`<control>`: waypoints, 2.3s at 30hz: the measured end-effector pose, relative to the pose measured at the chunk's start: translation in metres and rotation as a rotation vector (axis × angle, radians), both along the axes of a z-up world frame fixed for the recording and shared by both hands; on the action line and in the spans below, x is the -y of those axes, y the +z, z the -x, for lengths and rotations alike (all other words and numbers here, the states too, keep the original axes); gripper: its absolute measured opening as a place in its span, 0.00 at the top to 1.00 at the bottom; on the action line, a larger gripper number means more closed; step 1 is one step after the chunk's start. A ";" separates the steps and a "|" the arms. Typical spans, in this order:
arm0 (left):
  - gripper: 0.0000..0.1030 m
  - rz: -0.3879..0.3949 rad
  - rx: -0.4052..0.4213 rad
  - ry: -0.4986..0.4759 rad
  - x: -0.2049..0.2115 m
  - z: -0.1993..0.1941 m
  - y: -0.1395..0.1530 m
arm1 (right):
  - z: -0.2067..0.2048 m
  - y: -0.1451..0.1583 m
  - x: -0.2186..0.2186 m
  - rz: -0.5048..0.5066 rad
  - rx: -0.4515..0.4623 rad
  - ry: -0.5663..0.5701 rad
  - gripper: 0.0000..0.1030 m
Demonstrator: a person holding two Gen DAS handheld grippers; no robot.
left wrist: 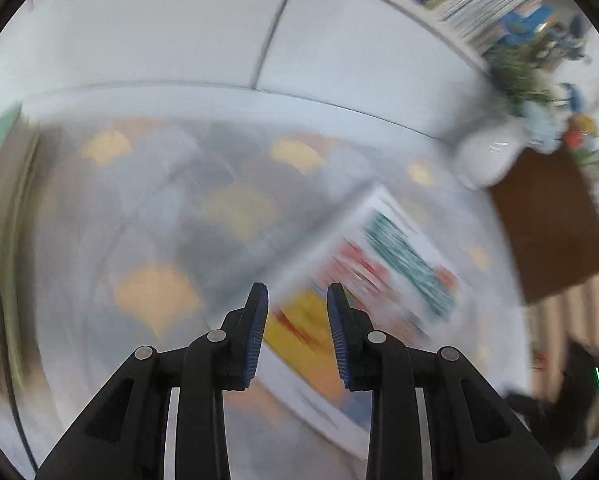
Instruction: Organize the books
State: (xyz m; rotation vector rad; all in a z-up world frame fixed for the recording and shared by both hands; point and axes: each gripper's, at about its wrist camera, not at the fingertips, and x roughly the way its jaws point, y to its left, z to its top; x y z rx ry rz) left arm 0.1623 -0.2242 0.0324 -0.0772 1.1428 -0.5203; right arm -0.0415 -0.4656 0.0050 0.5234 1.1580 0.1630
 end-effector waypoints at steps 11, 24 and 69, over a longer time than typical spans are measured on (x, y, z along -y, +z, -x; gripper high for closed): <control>0.73 0.073 -0.255 -0.080 -0.003 0.029 -0.029 | -0.017 -0.009 -0.026 0.004 0.013 -0.051 0.56; 0.73 0.130 -0.362 -0.081 -0.037 0.239 -0.043 | 0.092 -0.012 -0.010 0.032 -0.082 0.078 0.56; 0.66 0.265 -0.374 0.131 -0.050 0.258 -0.055 | 0.141 -0.032 -0.002 -0.194 -0.038 -0.092 0.56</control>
